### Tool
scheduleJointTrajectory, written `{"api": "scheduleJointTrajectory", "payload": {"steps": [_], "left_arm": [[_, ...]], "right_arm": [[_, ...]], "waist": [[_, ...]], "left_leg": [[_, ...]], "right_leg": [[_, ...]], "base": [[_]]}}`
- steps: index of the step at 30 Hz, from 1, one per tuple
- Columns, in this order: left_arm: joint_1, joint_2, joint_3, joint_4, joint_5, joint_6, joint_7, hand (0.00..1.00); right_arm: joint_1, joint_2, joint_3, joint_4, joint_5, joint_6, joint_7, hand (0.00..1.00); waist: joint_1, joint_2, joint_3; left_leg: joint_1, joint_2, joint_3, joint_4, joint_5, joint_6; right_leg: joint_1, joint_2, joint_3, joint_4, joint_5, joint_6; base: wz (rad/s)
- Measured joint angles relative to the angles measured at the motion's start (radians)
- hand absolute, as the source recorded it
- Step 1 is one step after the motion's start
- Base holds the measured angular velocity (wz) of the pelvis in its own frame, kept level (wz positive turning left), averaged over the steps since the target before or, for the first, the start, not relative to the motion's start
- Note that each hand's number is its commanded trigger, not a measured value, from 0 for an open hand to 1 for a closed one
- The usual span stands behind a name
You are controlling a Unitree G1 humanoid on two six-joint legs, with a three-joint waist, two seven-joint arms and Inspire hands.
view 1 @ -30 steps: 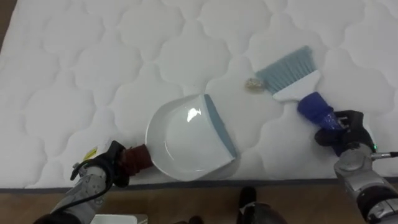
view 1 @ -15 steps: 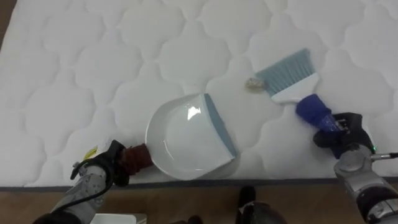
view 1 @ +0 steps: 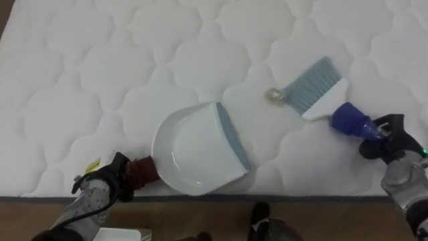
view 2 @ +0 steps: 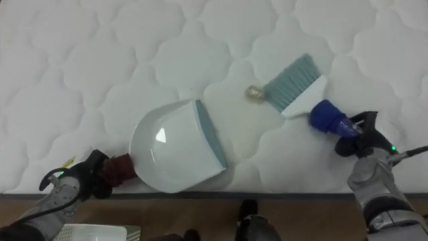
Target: Clean bed
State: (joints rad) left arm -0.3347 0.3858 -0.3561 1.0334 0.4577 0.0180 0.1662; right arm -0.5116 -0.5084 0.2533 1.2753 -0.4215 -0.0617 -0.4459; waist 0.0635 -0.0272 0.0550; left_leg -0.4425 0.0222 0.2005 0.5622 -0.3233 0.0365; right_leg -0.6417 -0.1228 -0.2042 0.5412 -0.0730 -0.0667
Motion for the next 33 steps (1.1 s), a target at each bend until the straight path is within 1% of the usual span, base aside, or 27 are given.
{"api": "scheduleJointTrajectory", "payload": {"steps": [1,2,3,4,5,6,7,8,10,12,13,15,16,18,19,22,24,29,33], "left_arm": [[-0.005,0.006,-0.001,-0.002,0.010,0.004,0.002,1.00],[-0.017,0.018,-0.004,-0.002,0.021,0.009,0.003,1.00],[-0.023,0.029,-0.005,-0.002,0.038,0.014,0.010,1.00],[-0.025,0.033,-0.002,-0.002,0.051,0.017,0.017,1.00],[-0.028,0.038,0.001,-0.002,0.087,0.025,0.031,1.00],[-0.031,0.043,0.002,-0.006,0.116,0.028,0.045,1.00],[-0.031,0.045,0.002,-0.012,0.129,0.029,0.048,1.00],[-0.032,0.046,0.002,-0.026,0.149,0.038,0.049,1.00],[-0.032,0.053,0.001,-0.044,0.188,0.042,0.062,1.00],[-0.037,0.076,-0.001,-0.070,0.233,0.043,0.081,1.00],[-0.042,0.079,-0.001,-0.070,0.247,0.043,0.088,1.00],[-0.058,0.085,-0.001,-0.070,0.289,0.044,0.104,1.00],[-0.061,0.086,-0.001,-0.070,0.297,0.044,0.106,1.00],[-0.069,0.087,-0.001,-0.070,0.306,0.045,0.112,1.00],[-0.068,0.088,-0.001,-0.070,0.311,0.045,0.112,1.00],[-0.069,0.096,-0.002,-0.071,0.319,0.046,0.115,1.00],[-0.071,0.104,-0.003,-0.071,0.319,0.046,0.116,1.00],[-0.072,0.108,-0.003,-0.071,0.319,0.047,0.116,1.00],[-0.072,0.115,-0.001,-0.074,0.319,0.049,0.116,1.00]], "right_arm": [[-0.004,-0.017,0.012,-0.001,-0.030,0.001,0.000,1.00],[-0.017,-0.048,0.042,-0.001,-0.092,0.011,0.000,1.00],[-0.026,-0.067,0.061,-0.003,-0.149,0.024,-0.002,1.00],[-0.029,-0.073,0.063,-0.004,-0.185,0.031,-0.002,1.00],[-0.030,-0.086,0.063,-0.003,-0.273,0.044,-0.011,1.00],[-0.034,-0.101,0.062,-0.004,-0.353,0.053,-0.021,1.00],[-0.037,-0.108,0.062,-0.004,-0.384,0.059,-0.024,1.00],[-0.043,-0.122,0.064,-0.004,-0.440,0.068,-0.026,1.00],[-0.062,-0.141,0.087,-0.004,-0.522,0.078,-0.027,1.00],[-0.090,-0.164,0.138,-0.010,-0.602,0.091,-0.033,1.00],[-0.097,-0.166,0.147,-0.012,-0.623,0.096,-0.033,1.00],[-0.112,-0.169,0.167,-0.024,-0.696,0.109,-0.036,1.00],[-0.116,-0.169,0.168,-0.029,-0.713,0.111,-0.036,1.00],[-0.119,-0.169,0.177,-0.041,-0.758,0.129,-0.038,1.00],[-0.119,-0.169,0.177,-0.044,-0.764,0.130,-0.037,1.00],[-0.119,-0.169,0.192,-0.075,-0.786,0.152,-0.037,1.00],[-0.136,-0.169,0.219,-0.081,-0.801,0.160,-0.039,1.00],[-0.144,-0.169,0.251,-0.116,-0.803,0.185,-0.035,1.00],[-0.140,-0.169,0.257,-0.196,-0.801,0.204,-0.011,1.00]], "waist": [[0.002,-0.004,0.0000],[0.005,-0.008,0.0021],[0.005,-0.012,0.0013],[0.009,-0.017,0.0024],[0.019,-0.029,0.0027],[0.025,-0.036,0.0037],[0.025,-0.038,0.0041],[0.028,-0.041,0.0033],[0.031,-0.046,0.0040],[0.042,-0.059,0.0047],[0.042,-0.062,0.0054],[0.044,-0.076,0.0096],[0.044,-0.078,0.0109],[0.046,-0.085,0.0142],[0.047,-0.086,0.0147],[0.045,-0.092,0.0181],[0.046,-0.097,0.0210],[0.051,-0.097,0.0210],[0.051,-0.096,0.0207]], "left_leg": [[0.000,0.001,-0.001,0.004,0.000,0.000],[-0.001,0.004,-0.007,0.008,0.000,0.000],[0.003,0.007,-0.013,0.009,0.000,0.000],[0.008,0.007,-0.013,0.009,0.000,0.000],[0.015,0.006,-0.011,0.008,0.000,0.000],[0.014,0.006,-0.012,0.008,0.000,0.000],[0.013,0.006,-0.013,0.008,-0.001,0.001],[0.011,0.011,-0.013,0.008,-0.001,0.001],[0.012,0.013,-0.013,0.008,-0.001,0.001],[0.010,0.017,-0.012,0.006,0.000,0.000],[0.011,0.017,-0.012,0.006,0.000,-0.001],[0.014,0.018,-0.012,0.005,0.001,-0.002],[0.014,0.018,-0.012,0.005,0.001,-0.002],[0.012,0.019,-0.012,0.005,0.001,-0.002],[0.012,0.019,-0.011,0.004,0.000,-0.001],[0.012,0.022,-0.010,0.004,0.000,-0.001],[0.009,0.026,-0.009,0.007,-0.001,-0.001],[0.011,0.037,-0.002,0.009,-0.003,-0.005],[0.014,0.041,0.003,0.007,-0.004,-0.010]], "right_leg": [[0.001,0.001,-0.001,-0.003,0.000,0.000],[0.009,0.004,-0.008,-0.013,0.005,0.000],[0.023,0.006,-0.019,-0.025,0.012,-0.002],[0.027,0.007,-0.019,-0.026,0.013,-0.002],[0.031,0.006,-0.017,-0.023,0.014,-0.002],[0.032,0.006,-0.018,-0.025,0.014,-0.001],[0.031,0.006,-0.019,-0.026,0.015,0.000],[0.031,0.006,-0.019,-0.028,0.015,0.001],[0.033,0.006,-0.021,-0.030,0.016,0.001],[0.036,0.008,-0.031,-0.044,0.026,-0.007],[0.037,0.008,-0.031,-0.044,0.026,-0.007],[0.041,0.011,-0.032,-0.047,0.025,-0.007],[0.041,0.013,-0.032,-0.047,0.025,-0.007],[0.041,0.014,-0.032,-0.052,0.026,-0.006],[0.041,0.014,-0.032,-0.053,0.027,-0.006],[0.040,0.015,-0.030,-0.052,0.026,-0.005],[0.036,0.016,-0.026,-0.049,0.026,-0.005],[0.042,0.026,-0.030,-0.059,0.031,-0.012],[0.044,0.037,-0.031,-0.069,0.035,-0.017]], "base": [[0.05],[0.08],[0.07],[0.00],[0.00],[0.00],[0.06],[0.05],[0.02],[-0.08],[-0.05],[0.00],[0.00],[0.00],[0.00],[0.00],[-0.05],[-0.03],[-0.07]]}}
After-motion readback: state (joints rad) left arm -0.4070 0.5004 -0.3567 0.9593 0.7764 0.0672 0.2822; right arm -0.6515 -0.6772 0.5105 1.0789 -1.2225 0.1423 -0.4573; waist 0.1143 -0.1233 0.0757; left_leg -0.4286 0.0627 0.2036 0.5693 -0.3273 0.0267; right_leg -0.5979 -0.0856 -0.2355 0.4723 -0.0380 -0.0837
